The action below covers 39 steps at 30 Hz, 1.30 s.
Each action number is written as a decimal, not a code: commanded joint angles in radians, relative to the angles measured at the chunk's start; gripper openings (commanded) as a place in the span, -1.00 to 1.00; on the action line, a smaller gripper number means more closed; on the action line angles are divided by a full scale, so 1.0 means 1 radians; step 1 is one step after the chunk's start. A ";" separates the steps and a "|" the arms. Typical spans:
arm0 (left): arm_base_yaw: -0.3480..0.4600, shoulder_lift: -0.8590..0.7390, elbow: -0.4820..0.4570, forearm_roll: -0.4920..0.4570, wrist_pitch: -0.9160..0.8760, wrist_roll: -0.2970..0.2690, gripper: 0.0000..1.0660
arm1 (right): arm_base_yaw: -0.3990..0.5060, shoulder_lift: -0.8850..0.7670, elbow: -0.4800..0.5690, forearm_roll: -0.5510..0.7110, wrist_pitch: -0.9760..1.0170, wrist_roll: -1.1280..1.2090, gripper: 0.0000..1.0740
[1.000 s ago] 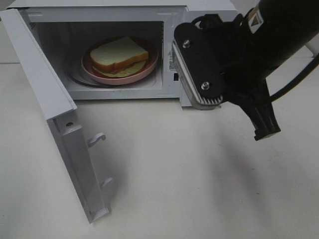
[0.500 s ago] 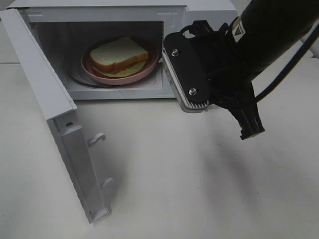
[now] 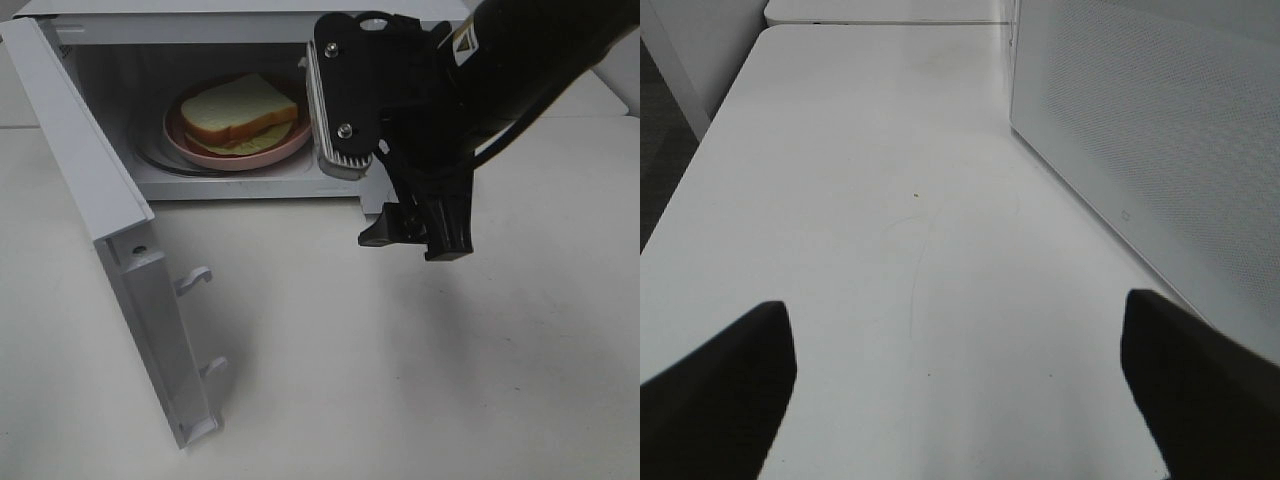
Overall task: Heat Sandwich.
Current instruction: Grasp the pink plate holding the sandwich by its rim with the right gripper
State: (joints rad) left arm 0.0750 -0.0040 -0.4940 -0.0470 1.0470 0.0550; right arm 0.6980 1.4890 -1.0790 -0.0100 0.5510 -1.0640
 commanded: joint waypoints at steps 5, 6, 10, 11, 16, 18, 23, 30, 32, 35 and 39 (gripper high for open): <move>0.001 -0.016 0.002 -0.006 -0.009 0.000 0.53 | 0.004 0.001 -0.001 0.004 -0.075 0.017 0.74; 0.001 -0.016 0.002 -0.006 -0.009 0.000 0.53 | 0.004 0.001 -0.001 0.010 -0.074 0.018 0.69; 0.001 -0.016 0.002 -0.006 -0.009 0.000 0.53 | 0.004 0.016 -0.001 -0.026 -0.073 -0.026 0.45; 0.001 -0.016 0.002 -0.006 -0.009 0.000 0.53 | 0.004 0.021 -0.001 -0.031 -0.073 -0.045 0.40; 0.001 -0.016 0.002 -0.006 -0.009 0.000 0.53 | 0.004 0.072 -0.002 -0.029 -0.097 -0.120 0.34; 0.001 -0.016 0.002 -0.006 -0.009 0.000 0.53 | 0.004 0.094 -0.002 -0.033 -0.126 -0.124 0.37; 0.001 -0.016 0.002 -0.006 -0.009 0.000 0.53 | 0.004 0.142 -0.004 -0.054 -0.182 -0.123 0.40; 0.001 -0.016 0.002 -0.006 -0.009 0.000 0.53 | 0.004 0.226 -0.087 -0.060 -0.155 -0.092 0.40; 0.001 -0.016 0.002 -0.006 -0.009 0.000 0.53 | 0.004 0.273 -0.149 -0.060 -0.141 -0.082 0.40; 0.001 -0.016 0.002 -0.006 -0.009 0.000 0.53 | 0.004 0.323 -0.196 -0.060 -0.133 -0.081 0.40; 0.001 -0.016 0.002 -0.006 -0.009 0.000 0.53 | 0.004 0.387 -0.255 -0.060 -0.115 -0.081 0.40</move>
State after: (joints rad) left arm 0.0750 -0.0040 -0.4940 -0.0470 1.0470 0.0550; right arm 0.6980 1.8540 -1.3100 -0.0640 0.4210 -1.1500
